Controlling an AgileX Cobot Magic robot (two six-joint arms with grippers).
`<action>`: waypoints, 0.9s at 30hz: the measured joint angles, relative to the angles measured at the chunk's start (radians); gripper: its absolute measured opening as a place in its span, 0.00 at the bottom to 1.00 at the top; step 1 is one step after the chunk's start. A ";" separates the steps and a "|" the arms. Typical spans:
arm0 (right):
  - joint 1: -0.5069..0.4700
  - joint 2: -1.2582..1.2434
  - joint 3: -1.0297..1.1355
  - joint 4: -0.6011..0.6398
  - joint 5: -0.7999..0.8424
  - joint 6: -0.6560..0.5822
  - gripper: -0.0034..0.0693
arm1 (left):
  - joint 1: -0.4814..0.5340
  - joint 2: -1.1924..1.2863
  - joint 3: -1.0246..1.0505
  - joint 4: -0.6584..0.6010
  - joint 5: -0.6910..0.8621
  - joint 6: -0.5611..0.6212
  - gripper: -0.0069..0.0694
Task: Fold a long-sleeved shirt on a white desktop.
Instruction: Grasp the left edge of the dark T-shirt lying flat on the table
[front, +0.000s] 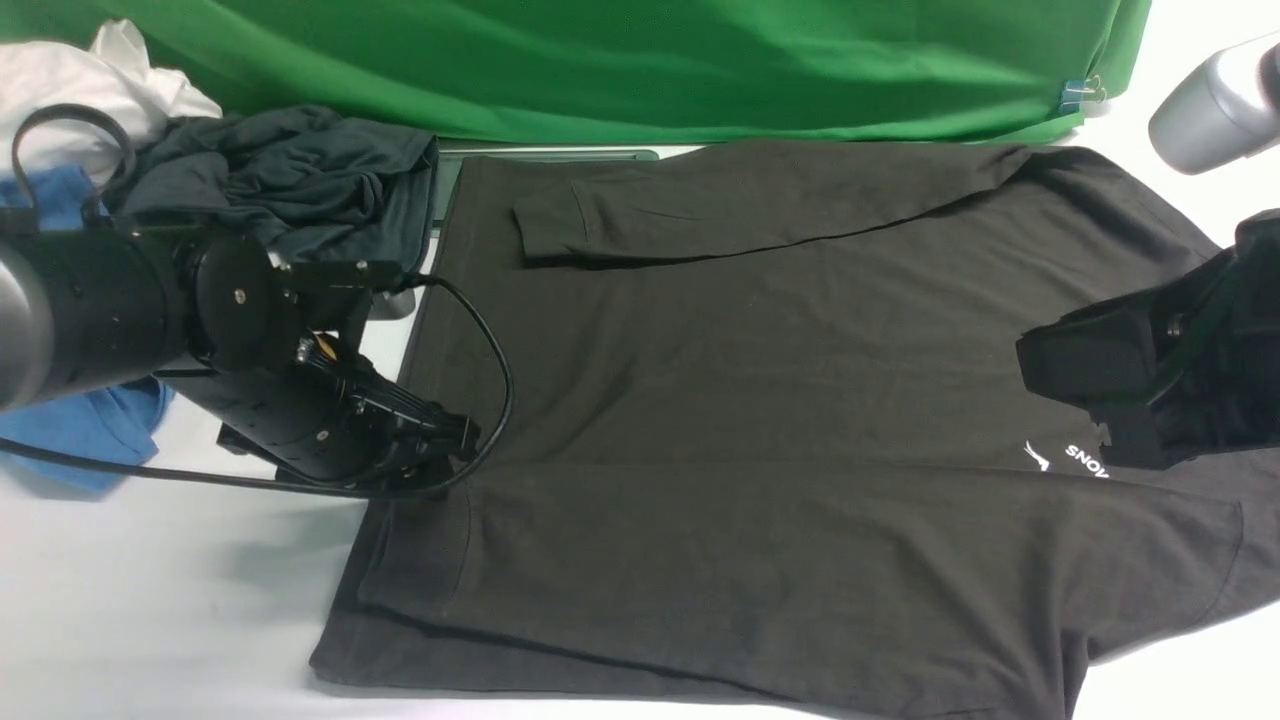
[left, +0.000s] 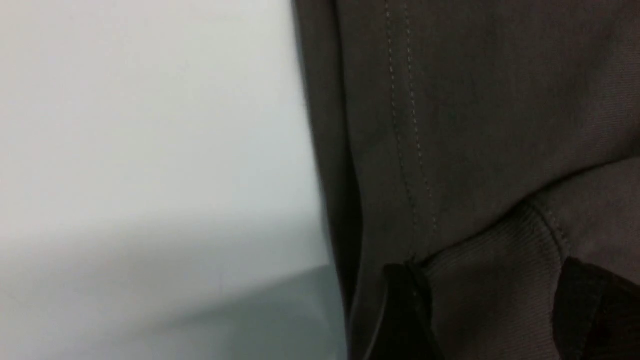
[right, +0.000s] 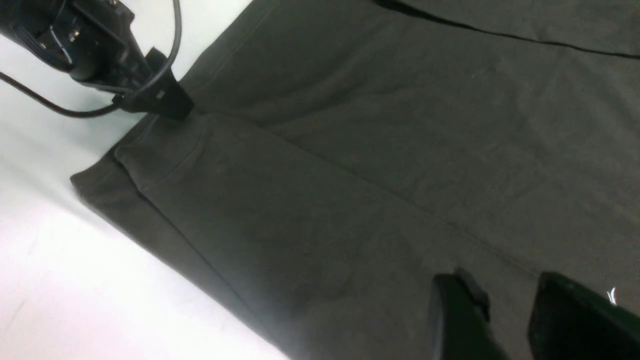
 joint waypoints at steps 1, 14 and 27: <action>0.000 0.000 0.000 0.000 0.000 0.000 0.38 | 0.000 0.003 0.000 0.003 0.000 0.000 0.59; 0.000 0.000 0.000 0.000 0.000 0.000 0.38 | 0.000 0.069 0.000 0.024 0.020 0.000 0.44; 0.000 0.000 0.000 0.000 0.000 0.000 0.38 | 0.000 0.069 0.000 0.016 0.020 0.027 0.19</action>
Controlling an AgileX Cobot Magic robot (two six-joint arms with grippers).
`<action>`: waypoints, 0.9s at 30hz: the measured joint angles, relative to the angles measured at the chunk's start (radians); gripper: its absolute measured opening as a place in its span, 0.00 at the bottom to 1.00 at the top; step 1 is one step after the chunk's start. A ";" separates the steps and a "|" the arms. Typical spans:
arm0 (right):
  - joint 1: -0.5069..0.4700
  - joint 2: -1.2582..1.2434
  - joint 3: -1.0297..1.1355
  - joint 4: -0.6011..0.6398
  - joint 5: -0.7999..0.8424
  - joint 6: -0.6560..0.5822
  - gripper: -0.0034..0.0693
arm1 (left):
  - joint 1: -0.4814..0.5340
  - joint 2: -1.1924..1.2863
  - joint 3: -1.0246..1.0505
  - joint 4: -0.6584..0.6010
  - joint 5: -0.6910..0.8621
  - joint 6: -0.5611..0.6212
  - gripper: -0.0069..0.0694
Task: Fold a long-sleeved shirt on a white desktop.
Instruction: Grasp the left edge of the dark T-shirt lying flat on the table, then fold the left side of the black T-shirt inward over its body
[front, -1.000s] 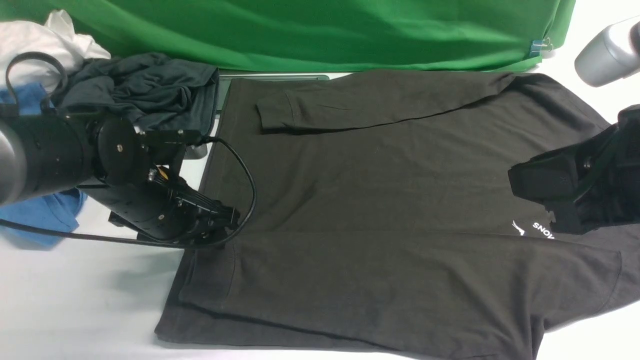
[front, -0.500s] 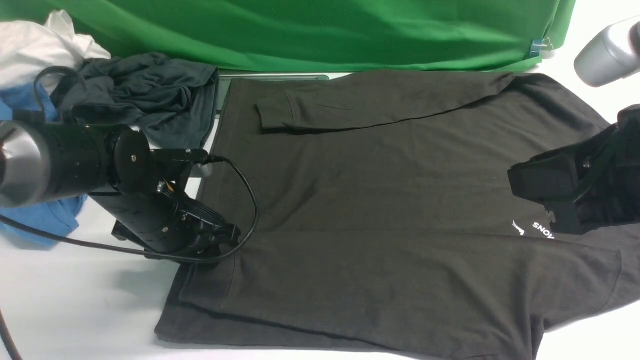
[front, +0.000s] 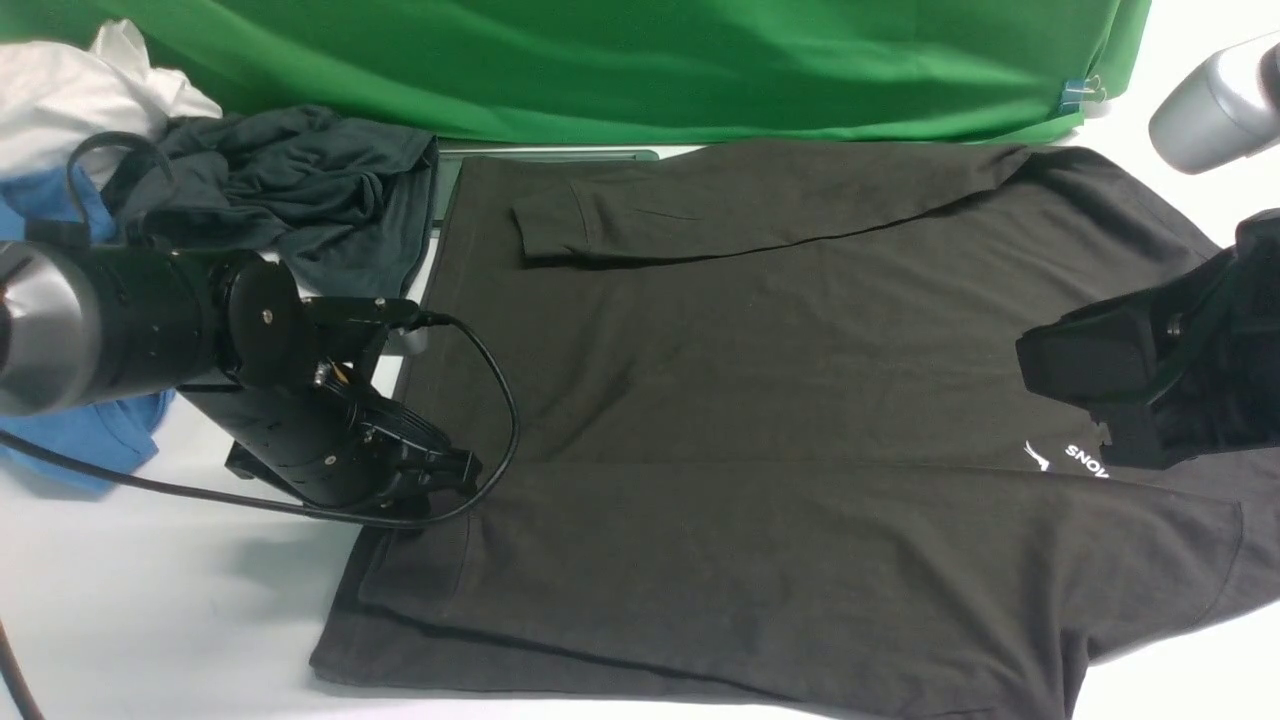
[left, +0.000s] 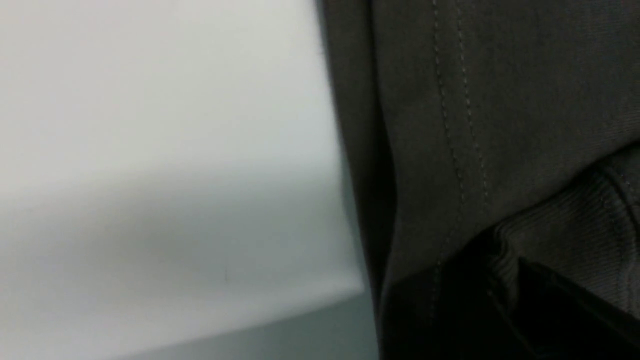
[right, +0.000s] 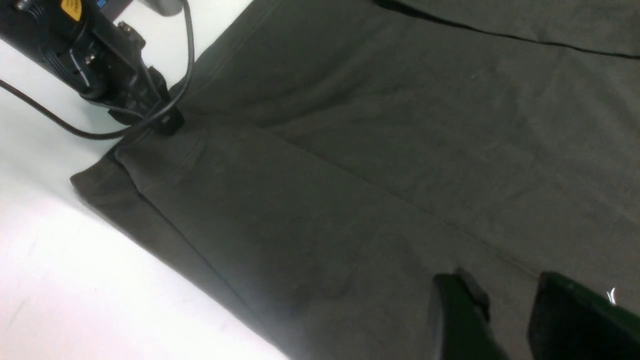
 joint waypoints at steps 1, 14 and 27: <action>0.000 0.000 0.000 0.000 0.000 0.000 0.38 | 0.000 0.000 0.000 -0.001 0.000 0.000 0.18; 0.000 0.000 0.000 0.000 0.000 0.000 0.38 | 0.000 -0.053 0.000 -0.007 0.002 0.015 0.15; 0.000 0.000 0.000 0.000 0.000 -0.001 0.38 | 0.000 -0.098 -0.066 -0.017 -0.042 0.112 0.15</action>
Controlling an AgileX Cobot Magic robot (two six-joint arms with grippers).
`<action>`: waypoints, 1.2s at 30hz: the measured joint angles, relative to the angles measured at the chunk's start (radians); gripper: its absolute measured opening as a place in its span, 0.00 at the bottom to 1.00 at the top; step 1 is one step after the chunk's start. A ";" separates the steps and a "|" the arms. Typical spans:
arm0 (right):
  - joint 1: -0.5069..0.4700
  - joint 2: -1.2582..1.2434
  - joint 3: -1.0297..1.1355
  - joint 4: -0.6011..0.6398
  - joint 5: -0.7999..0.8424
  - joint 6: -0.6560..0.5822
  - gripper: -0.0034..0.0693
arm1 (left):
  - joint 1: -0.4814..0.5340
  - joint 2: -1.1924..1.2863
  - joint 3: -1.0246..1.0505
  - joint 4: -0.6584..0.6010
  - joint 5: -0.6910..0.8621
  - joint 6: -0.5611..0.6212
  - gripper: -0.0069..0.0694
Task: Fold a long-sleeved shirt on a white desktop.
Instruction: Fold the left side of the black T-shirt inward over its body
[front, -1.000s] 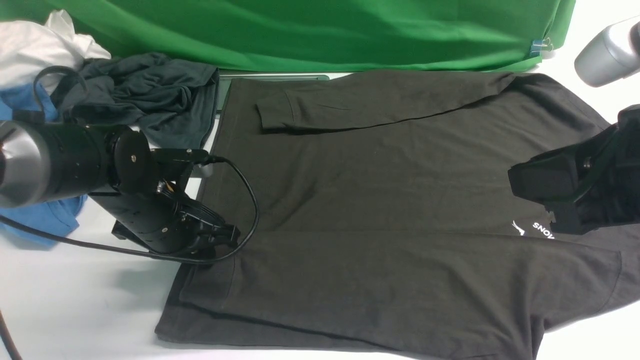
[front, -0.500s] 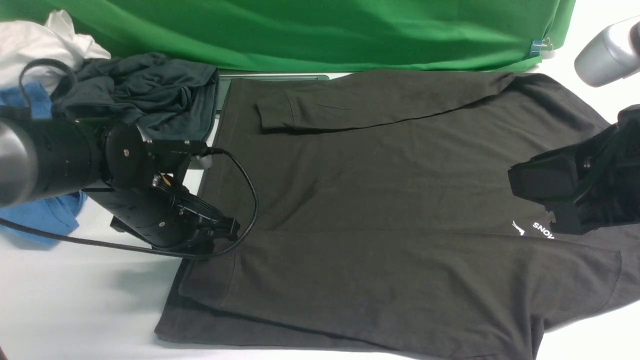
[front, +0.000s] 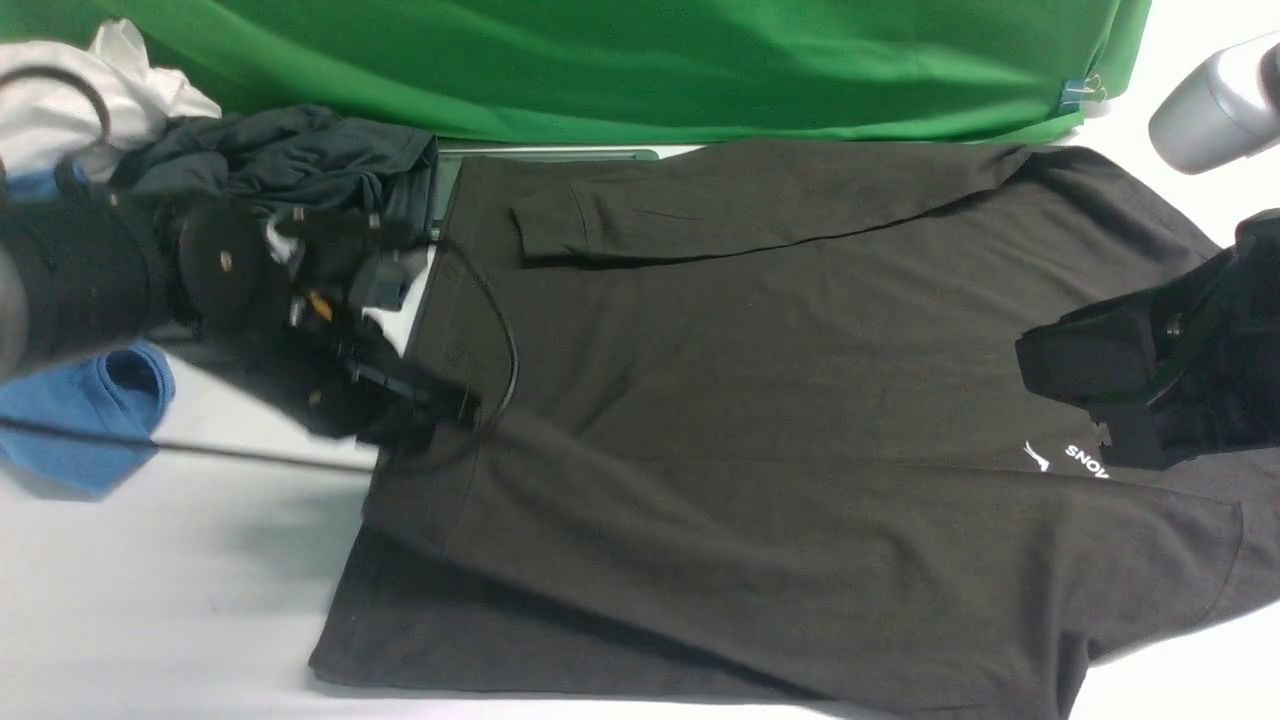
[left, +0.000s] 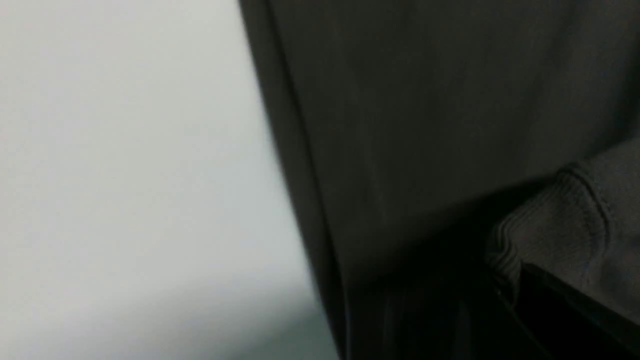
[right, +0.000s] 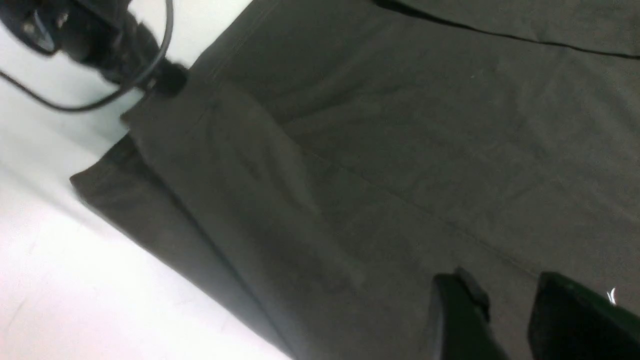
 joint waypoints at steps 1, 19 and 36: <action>0.000 0.000 0.000 0.000 0.000 0.000 0.38 | 0.000 -0.001 -0.027 0.000 -0.015 0.004 0.15; 0.000 0.000 0.000 0.000 0.000 0.000 0.38 | 0.000 0.198 -0.353 -0.072 0.008 0.173 0.15; 0.000 0.000 0.000 0.000 -0.028 0.004 0.38 | 0.000 0.043 -0.355 -0.072 0.012 0.189 0.15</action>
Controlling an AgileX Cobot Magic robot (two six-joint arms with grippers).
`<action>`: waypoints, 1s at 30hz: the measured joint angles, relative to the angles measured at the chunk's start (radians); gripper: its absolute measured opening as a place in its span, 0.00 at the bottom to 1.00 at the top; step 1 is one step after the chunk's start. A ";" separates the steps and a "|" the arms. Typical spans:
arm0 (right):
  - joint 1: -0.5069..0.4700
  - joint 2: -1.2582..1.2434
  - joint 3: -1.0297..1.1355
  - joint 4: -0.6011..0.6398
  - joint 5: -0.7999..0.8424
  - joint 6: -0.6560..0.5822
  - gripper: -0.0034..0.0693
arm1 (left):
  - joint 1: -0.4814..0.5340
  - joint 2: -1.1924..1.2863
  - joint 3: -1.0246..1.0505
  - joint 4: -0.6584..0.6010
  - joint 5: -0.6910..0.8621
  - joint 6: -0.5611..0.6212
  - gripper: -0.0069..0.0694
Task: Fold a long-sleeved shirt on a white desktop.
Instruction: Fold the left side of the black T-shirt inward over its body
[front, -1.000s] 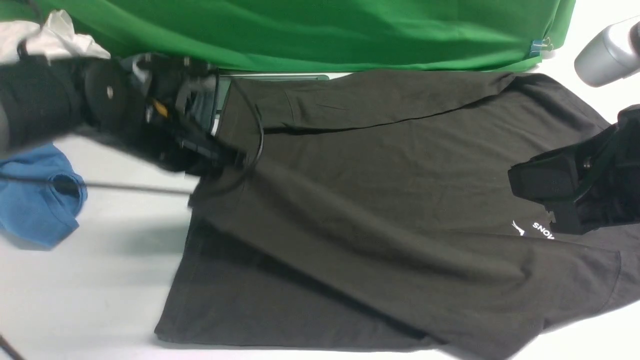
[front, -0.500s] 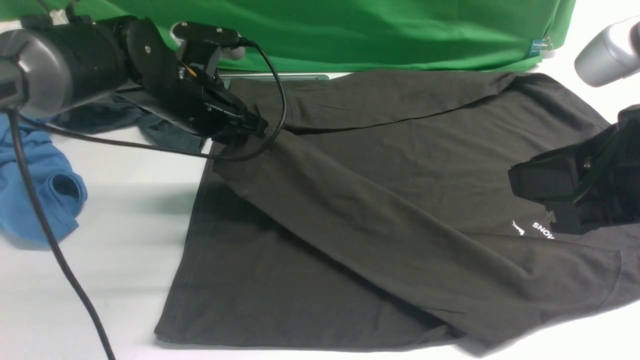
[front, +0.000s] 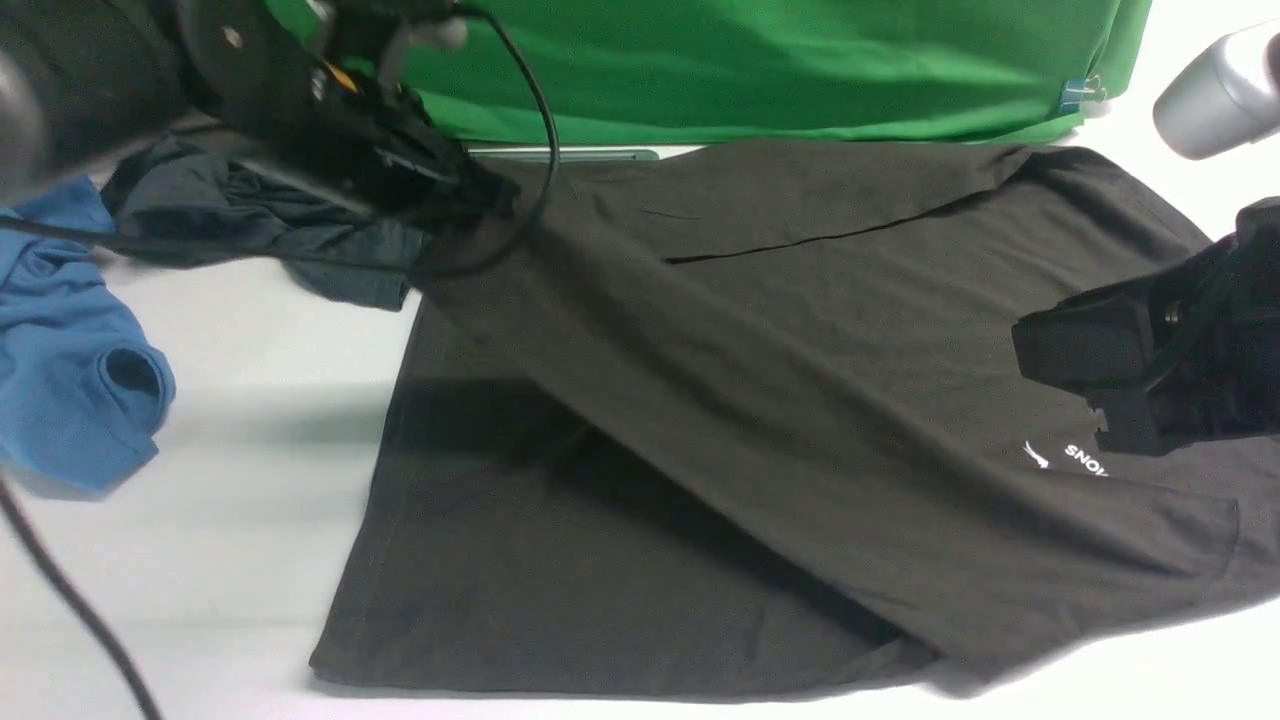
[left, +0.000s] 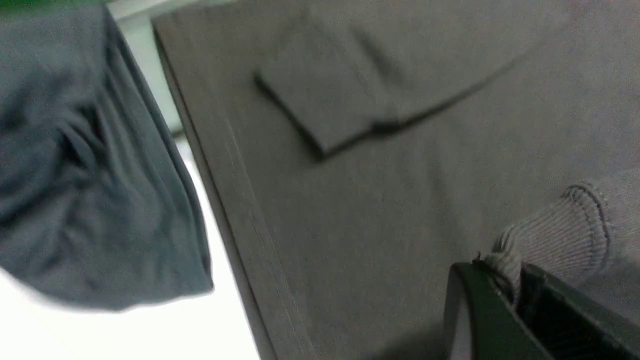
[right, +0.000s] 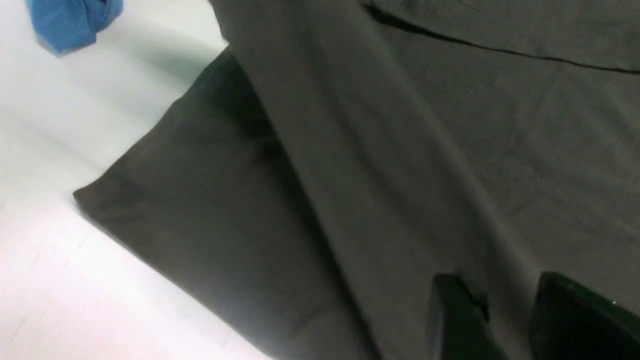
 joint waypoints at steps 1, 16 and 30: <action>0.000 0.000 0.000 0.000 0.000 0.000 0.38 | 0.000 -0.014 0.000 0.000 -0.004 0.005 0.15; 0.000 0.000 0.000 0.000 -0.002 0.000 0.38 | 0.000 0.121 0.000 0.000 -0.070 0.025 0.15; 0.000 0.000 0.000 0.000 0.000 0.000 0.38 | 0.000 0.218 -0.010 0.241 -0.078 -0.317 0.49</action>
